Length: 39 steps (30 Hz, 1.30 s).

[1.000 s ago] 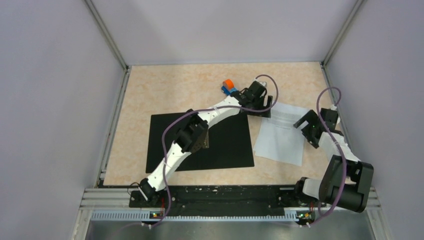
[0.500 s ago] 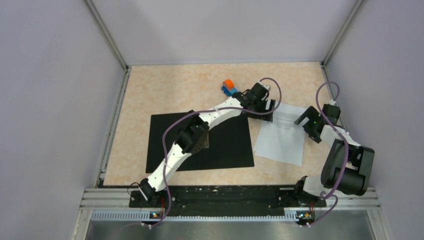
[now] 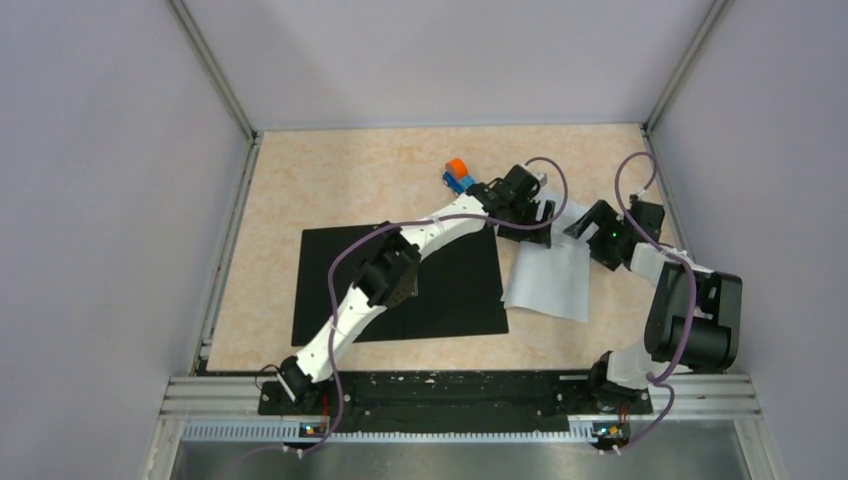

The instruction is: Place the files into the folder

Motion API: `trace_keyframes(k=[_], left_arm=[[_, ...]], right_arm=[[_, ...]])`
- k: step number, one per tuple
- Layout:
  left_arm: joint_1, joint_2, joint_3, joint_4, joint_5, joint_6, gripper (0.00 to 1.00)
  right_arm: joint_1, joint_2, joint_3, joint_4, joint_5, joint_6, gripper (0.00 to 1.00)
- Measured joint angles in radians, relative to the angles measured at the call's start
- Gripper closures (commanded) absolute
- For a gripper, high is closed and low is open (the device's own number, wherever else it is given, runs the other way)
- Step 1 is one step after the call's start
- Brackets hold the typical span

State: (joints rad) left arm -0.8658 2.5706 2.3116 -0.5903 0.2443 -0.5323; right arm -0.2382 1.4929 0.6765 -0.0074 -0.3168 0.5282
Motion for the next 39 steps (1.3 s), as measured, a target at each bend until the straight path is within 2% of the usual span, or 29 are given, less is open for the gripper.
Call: trace_keyframes(k=[4,10,14,21,25,31,39], left_arm=[[0.013,0.000,0.000,0.002,0.048,0.000,0.19],[0.042,0.000,-0.022,0.020,0.145,-0.006,0.33],[0.060,0.000,-0.044,0.047,0.211,-0.018,0.49],[0.084,-0.047,-0.122,0.099,0.295,-0.031,0.83],[0.095,-0.132,-0.199,0.131,0.333,-0.042,0.95],[0.118,-0.323,-0.310,0.166,0.356,-0.035,1.00],[0.192,-0.701,-0.478,0.171,0.370,0.001,1.00]], right_arm=[[0.003,0.003,0.000,-0.008,-0.064,0.016,0.01],[0.007,0.002,0.000,-0.031,-0.119,0.028,0.01],[0.008,-0.002,0.000,-0.051,-0.143,0.034,0.01],[0.010,-0.061,0.000,-0.119,-0.171,0.035,0.01],[0.012,-0.126,0.014,-0.138,-0.191,0.042,0.01],[0.013,-0.235,0.066,-0.124,-0.252,0.054,0.01],[0.055,-0.340,0.097,0.099,-0.419,0.156,0.01]])
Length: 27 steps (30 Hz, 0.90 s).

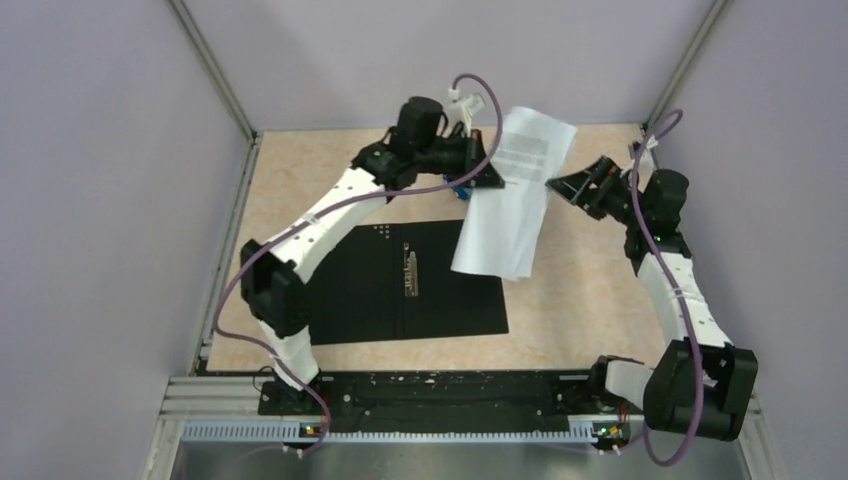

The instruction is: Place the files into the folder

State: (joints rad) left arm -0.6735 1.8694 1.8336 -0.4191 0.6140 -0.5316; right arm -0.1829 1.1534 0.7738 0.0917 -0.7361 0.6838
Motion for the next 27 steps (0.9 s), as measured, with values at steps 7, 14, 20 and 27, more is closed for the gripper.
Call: trace_keyframes(k=[7,14,20,27], left_arm=[[0.073,-0.224,-0.042,0.008,0.029,-0.002,1.00],[0.107,-0.279,-0.044,0.008,0.071,-0.040,1.00],[0.112,-0.280,-0.044,0.008,0.078,-0.051,1.00],[0.112,-0.322,-0.118,0.040,0.090,-0.072,0.94]], right_arm=[[0.159,0.000,0.092,0.223,-0.080,0.071,0.01],[0.282,0.014,0.142,0.408,-0.106,0.169,0.01],[0.340,0.014,0.179,0.459,-0.114,0.206,0.23],[0.390,0.012,0.234,0.352,-0.098,0.144,0.83]])
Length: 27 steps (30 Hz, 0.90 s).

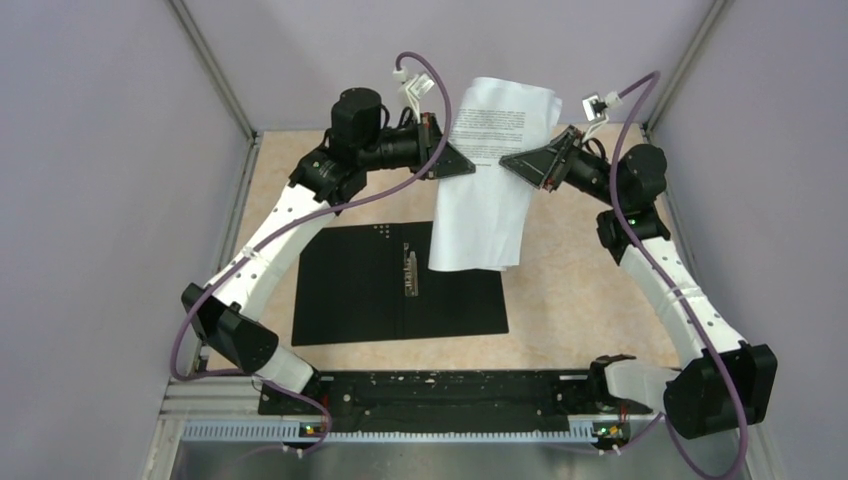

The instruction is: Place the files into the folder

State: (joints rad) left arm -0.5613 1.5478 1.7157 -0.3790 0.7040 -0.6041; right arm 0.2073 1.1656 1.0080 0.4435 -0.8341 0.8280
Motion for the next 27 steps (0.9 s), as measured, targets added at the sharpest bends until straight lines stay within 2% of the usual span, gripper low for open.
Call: trace_keyframes(k=[2,6,11,14,19,27], left_arm=[[0.001,-0.015,-0.021,0.013,0.001,0.002,0.83],[0.010,-0.057,-0.068,0.035,0.001,0.024,0.44],[0.048,-0.110,-0.125,0.069,0.032,0.080,0.12],[0.091,-0.137,-0.152,0.113,0.083,0.123,0.04],[0.146,-0.153,-0.161,0.207,0.201,0.188,0.04],[0.175,-0.150,-0.076,0.274,0.362,0.265,0.01]], right_arm=[[0.002,0.000,0.011,-0.029,0.003,-0.011,1.00],[0.005,0.000,0.053,-0.119,0.003,-0.046,1.00],[0.008,-0.008,0.141,-0.249,-0.004,-0.114,1.00],[0.013,-0.024,0.207,-0.313,-0.029,-0.149,1.00],[0.033,-0.036,0.355,-0.362,-0.116,-0.189,1.00],[0.042,-0.046,0.518,-0.377,-0.253,-0.209,1.00]])
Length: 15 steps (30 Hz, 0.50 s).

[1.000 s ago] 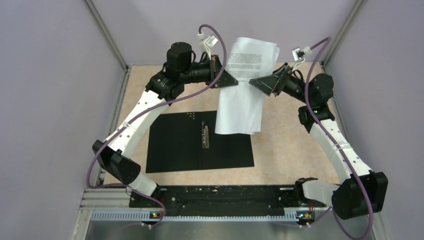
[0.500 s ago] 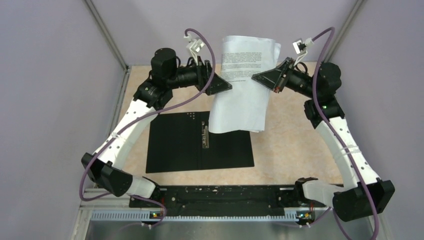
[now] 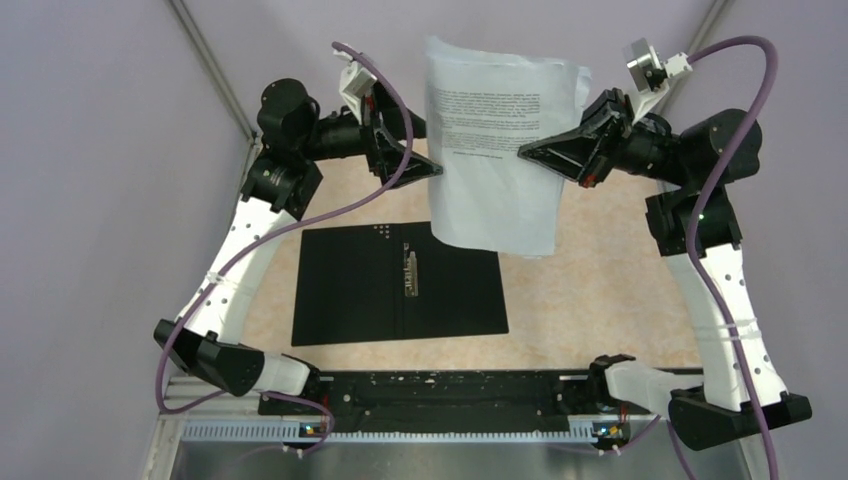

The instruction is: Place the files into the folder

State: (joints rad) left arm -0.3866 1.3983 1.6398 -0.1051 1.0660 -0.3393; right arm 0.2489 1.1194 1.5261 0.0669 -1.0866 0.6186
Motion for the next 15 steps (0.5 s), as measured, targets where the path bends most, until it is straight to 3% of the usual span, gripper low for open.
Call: trace_keyframes(k=[7,15], left_arm=[[0.006,0.000,0.025,0.082,0.121,-0.003,0.01],[0.005,0.003,0.024,0.412,0.229,-0.226,0.09]], right_arm=[[0.000,0.001,0.042,0.005,-0.066,0.004,1.00],[0.000,0.003,0.093,-0.066,-0.077,-0.056,1.00]])
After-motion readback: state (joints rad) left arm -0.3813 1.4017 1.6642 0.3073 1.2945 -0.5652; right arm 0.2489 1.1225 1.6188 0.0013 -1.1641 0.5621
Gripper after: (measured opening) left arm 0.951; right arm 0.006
